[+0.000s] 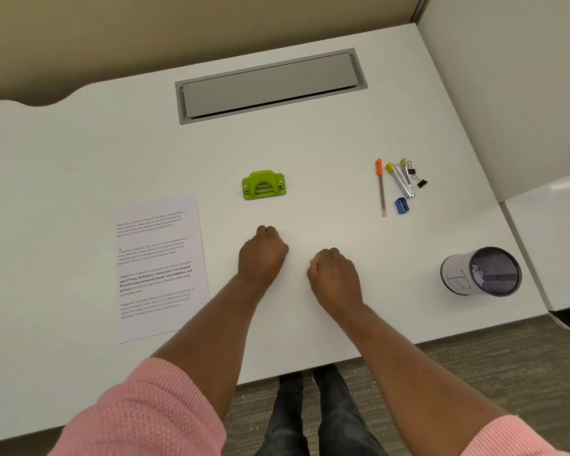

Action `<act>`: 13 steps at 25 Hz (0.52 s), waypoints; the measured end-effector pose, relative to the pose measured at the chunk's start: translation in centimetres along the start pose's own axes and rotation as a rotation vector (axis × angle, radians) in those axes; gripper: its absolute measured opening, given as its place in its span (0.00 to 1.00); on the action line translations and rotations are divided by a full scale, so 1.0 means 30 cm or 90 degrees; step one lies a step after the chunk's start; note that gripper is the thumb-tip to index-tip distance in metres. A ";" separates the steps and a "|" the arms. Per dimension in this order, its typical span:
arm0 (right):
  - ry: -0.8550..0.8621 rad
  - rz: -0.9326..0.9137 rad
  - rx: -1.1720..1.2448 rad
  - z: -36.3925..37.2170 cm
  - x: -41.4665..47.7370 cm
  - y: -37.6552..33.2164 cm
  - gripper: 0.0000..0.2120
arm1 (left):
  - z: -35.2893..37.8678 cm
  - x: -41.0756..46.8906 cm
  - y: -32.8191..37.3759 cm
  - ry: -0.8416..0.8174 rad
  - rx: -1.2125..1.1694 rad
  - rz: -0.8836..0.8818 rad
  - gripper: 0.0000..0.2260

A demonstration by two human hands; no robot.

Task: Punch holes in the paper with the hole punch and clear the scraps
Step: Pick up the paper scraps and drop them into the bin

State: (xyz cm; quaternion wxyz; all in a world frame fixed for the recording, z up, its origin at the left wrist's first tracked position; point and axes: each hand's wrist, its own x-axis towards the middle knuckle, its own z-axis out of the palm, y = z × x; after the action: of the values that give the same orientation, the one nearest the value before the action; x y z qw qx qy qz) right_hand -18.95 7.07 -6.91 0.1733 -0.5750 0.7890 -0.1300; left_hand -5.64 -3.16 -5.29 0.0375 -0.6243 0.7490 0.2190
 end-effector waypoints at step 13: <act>0.111 0.236 0.408 -0.302 -0.087 0.176 0.04 | -0.054 -0.193 0.285 -0.041 -0.252 0.062 0.05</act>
State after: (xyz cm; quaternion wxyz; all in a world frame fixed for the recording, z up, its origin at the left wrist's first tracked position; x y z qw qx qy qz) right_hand -26.61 11.21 -0.53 0.2968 -0.3259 0.8108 -0.3851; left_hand -12.16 2.62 0.50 -0.0727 -0.5748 0.7191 0.3835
